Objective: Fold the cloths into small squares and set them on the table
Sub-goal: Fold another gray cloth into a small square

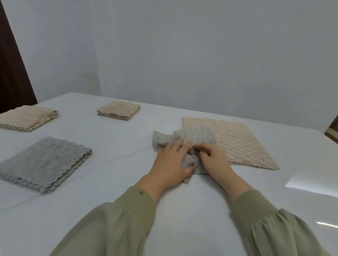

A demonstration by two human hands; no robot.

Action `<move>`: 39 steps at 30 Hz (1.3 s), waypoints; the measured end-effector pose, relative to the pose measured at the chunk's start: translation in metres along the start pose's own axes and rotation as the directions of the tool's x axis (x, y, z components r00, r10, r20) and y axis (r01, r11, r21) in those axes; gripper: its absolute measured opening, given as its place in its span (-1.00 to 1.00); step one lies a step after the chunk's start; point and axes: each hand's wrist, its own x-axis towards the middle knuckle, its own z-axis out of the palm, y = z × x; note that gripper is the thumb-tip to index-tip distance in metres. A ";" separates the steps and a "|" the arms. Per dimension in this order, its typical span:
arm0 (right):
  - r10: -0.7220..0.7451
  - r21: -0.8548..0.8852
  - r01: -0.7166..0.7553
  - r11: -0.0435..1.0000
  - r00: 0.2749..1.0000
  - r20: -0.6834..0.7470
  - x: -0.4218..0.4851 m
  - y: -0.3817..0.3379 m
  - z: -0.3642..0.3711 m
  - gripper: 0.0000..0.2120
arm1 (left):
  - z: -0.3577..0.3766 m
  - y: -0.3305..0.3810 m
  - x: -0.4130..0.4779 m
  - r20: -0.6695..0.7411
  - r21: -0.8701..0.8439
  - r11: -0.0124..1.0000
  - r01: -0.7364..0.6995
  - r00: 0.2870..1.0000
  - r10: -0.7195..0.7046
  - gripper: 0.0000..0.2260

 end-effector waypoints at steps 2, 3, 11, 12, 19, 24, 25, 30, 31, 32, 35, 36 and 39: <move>0.026 0.083 -0.019 0.996 0.995 -0.092 0.001 -0.001 0.000 -0.67 | -0.001 -0.001 0.006 0.010 0.099 0.995 0.009 1.000 -0.010 -0.47; 0.014 0.042 -0.008 0.999 0.990 -0.138 0.000 -0.001 0.000 -0.70 | -0.004 -0.004 0.008 -0.018 0.163 0.986 0.028 1.000 -0.026 -0.53; 0.010 -0.521 0.090 0.849 0.982 0.186 0.004 0.011 0.010 -0.53 | -0.024 -0.048 0.004 -0.190 0.236 0.875 0.422 0.904 -0.384 -0.58; 0.043 -0.577 0.095 0.811 0.974 0.220 0.006 0.012 0.011 -0.52 | -0.023 -0.045 0.005 -0.161 0.211 0.901 0.380 0.922 -0.351 -0.57; 0.301 -0.676 -0.202 0.709 0.953 0.032 0.035 0.041 -0.016 -0.52 | -0.014 -0.036 0.002 0.015 0.104 0.974 0.201 0.979 -0.204 -0.50; 0.300 -0.680 -0.302 0.668 0.946 -0.124 0.034 0.049 -0.019 -0.50 | -0.013 -0.030 0.001 0.012 0.055 0.985 0.166 0.986 -0.167 -0.51; 0.226 -0.666 -0.244 0.705 0.967 -0.116 0.033 0.046 -0.016 -0.51 | -0.013 -0.029 0.001 0.015 0.034 0.988 0.154 0.988 -0.154 -0.50; 0.203 -0.701 -0.123 0.703 0.979 0.032 0.029 0.047 -0.013 -0.50 | -0.015 -0.021 -0.003 0.040 -0.144 0.986 0.086 0.996 -0.081 -0.49; 0.267 -0.707 -0.183 0.683 0.964 0.008 0.030 0.048 -0.014 -0.49 | -0.017 -0.019 -0.005 0.054 -0.188 0.980 0.067 0.997 -0.058 -0.50; 0.310 -0.707 -0.239 0.666 0.950 -0.030 0.030 0.048 -0.016 -0.48 | -0.018 -0.016 -0.008 0.067 -0.233 0.971 0.051 0.997 -0.036 -0.50; 0.259 -0.698 -0.251 0.670 0.961 -0.096 0.027 0.044 -0.016 -0.51 | -0.024 -0.011 -0.017 0.072 -0.346 0.938 0.017 0.997 0.009 -0.56; 0.198 -0.675 -0.219 0.705 0.974 -0.110 0.025 0.042 -0.015 -0.54 | -0.026 -0.010 -0.020 0.049 -0.368 0.930 0.005 0.999 0.014 -0.59; 0.015 -0.519 -0.116 0.847 0.981 -0.195 0.018 0.031 -0.011 -0.61 | -0.032 -0.015 -0.023 -0.071 -0.367 0.930 -0.010 0.997 -0.017 -0.65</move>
